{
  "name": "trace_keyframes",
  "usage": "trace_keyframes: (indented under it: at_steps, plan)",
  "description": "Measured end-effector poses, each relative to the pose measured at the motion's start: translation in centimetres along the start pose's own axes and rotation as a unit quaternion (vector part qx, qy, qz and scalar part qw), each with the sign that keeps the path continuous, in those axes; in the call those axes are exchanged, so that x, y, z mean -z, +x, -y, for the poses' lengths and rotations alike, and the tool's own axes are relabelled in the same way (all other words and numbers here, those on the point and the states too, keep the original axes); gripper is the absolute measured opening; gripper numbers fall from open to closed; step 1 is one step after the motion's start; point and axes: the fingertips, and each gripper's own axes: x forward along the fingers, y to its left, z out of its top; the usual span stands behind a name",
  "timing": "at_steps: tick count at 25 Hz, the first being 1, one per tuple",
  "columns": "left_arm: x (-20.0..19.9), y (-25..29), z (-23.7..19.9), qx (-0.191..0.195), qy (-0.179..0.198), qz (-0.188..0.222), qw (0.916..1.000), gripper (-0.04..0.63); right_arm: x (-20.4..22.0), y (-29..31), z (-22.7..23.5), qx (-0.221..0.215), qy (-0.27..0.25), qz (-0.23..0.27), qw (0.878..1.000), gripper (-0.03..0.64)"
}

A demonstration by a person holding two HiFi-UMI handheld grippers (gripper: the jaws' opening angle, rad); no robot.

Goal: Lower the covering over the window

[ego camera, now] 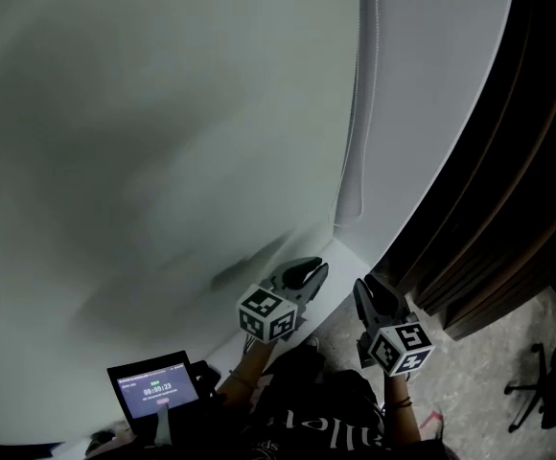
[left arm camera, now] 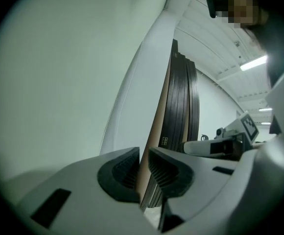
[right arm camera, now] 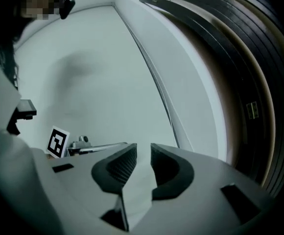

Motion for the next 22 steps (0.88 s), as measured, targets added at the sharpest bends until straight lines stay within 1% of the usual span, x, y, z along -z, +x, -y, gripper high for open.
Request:
trace_keyframes:
  at_steps: [1,2,5,10,13,15,19,22]
  plan:
    - [0.2,-0.2,0.5,0.003,0.002,-0.003,1.0000,0.028,-0.3,-0.6,0.0,-0.001,0.001,0.005,1.000,0.091]
    - [0.7,-0.5,1.2,0.002,0.004,-0.006,1.0000,0.002,-0.4,-1.5,-0.1,-0.004,0.002,0.010,1.000,0.091]
    - [2.8,-2.0,4.7,-0.010,0.007,-0.010,0.9999,0.002,0.7,-5.8,-0.5,-0.014,0.002,0.015,1.000,0.089]
    - [5.1,-4.8,13.6,-0.029,-0.011,0.009,0.9995,0.002,2.9,-15.3,-1.6,-0.035,0.006,0.005,0.999,0.080]
    - [7.2,-6.7,19.1,-0.032,-0.018,0.010,0.9993,0.002,4.7,-20.0,-2.8,-0.053,0.013,-0.004,0.999,0.077]
    - [8.9,-7.7,22.0,-0.034,-0.022,0.007,0.9991,0.002,6.2,-22.4,-3.4,-0.064,0.015,-0.014,0.998,0.072]
    - [11.0,-9.0,24.2,-0.040,-0.028,0.001,0.9988,0.002,8.3,-24.4,-4.1,-0.076,0.033,-0.017,0.996,0.072]
    - [11.3,-11.0,24.7,-0.054,-0.025,-0.003,0.9982,0.002,8.9,-25.6,-5.2,-0.079,0.054,-0.011,0.995,0.072]
